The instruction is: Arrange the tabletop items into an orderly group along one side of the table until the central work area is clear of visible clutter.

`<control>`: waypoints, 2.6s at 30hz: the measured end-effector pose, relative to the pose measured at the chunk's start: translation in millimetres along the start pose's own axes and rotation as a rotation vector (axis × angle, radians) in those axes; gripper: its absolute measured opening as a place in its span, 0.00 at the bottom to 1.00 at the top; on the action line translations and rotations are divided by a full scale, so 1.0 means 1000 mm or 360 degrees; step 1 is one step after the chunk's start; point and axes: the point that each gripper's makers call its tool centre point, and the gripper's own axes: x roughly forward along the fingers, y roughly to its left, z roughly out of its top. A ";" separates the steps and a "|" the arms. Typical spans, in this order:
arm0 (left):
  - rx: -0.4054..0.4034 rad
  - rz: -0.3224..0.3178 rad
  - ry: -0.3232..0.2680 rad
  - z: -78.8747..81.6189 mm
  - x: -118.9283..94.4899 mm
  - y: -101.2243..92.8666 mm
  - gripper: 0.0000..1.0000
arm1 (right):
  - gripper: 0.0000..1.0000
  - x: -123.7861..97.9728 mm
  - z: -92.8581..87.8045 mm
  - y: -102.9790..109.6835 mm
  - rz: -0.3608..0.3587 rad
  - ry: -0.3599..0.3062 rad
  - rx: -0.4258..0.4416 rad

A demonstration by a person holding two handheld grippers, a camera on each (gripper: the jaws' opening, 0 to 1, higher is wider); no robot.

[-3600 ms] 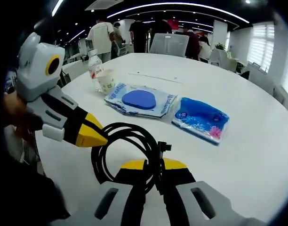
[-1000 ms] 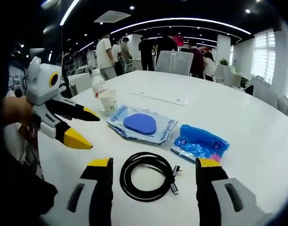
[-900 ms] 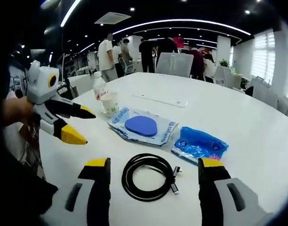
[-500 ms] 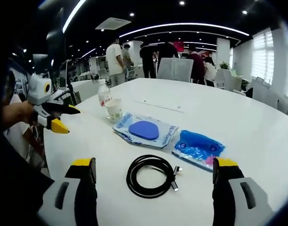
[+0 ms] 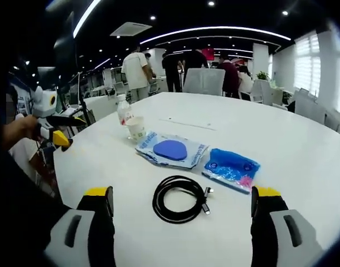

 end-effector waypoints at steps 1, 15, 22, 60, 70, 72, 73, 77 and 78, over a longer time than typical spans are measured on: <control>-0.0007 -0.0010 -0.0007 0.002 -0.002 -0.002 1.00 | 1.00 -0.001 0.000 0.000 0.0000 0.0002 0.0003; -0.0022 0.0003 0.0000 0.005 -0.007 -0.004 1.00 | 1.00 0.002 0.009 0.000 0.0030 -0.0009 -0.0064; -0.0005 0.0000 -0.0027 0.012 -0.005 -0.004 1.00 | 1.00 0.006 0.014 0.006 0.0065 -0.0027 -0.0061; -0.0006 -0.0011 -0.0035 0.003 -0.012 -0.008 1.00 | 0.99 -0.001 0.008 0.008 0.0038 -0.0013 -0.0076; 0.0005 0.0001 -0.0056 0.007 -0.015 -0.005 1.00 | 0.98 -0.001 0.008 0.009 0.0036 -0.0009 -0.0087; 0.0006 0.0004 -0.0055 0.006 -0.016 -0.004 1.00 | 0.98 -0.002 0.009 0.009 0.0027 -0.0015 -0.0097; 0.0002 0.0009 -0.0056 0.006 -0.016 -0.002 1.00 | 0.98 -0.002 0.009 0.009 0.0024 -0.0014 -0.0094; -0.0002 0.0012 -0.0054 0.005 -0.016 -0.002 1.00 | 0.98 -0.003 0.010 0.009 0.0015 -0.0024 -0.0084; -0.0003 0.0010 -0.0056 0.005 -0.016 -0.002 1.00 | 0.98 -0.003 0.009 0.009 0.0015 -0.0020 -0.0088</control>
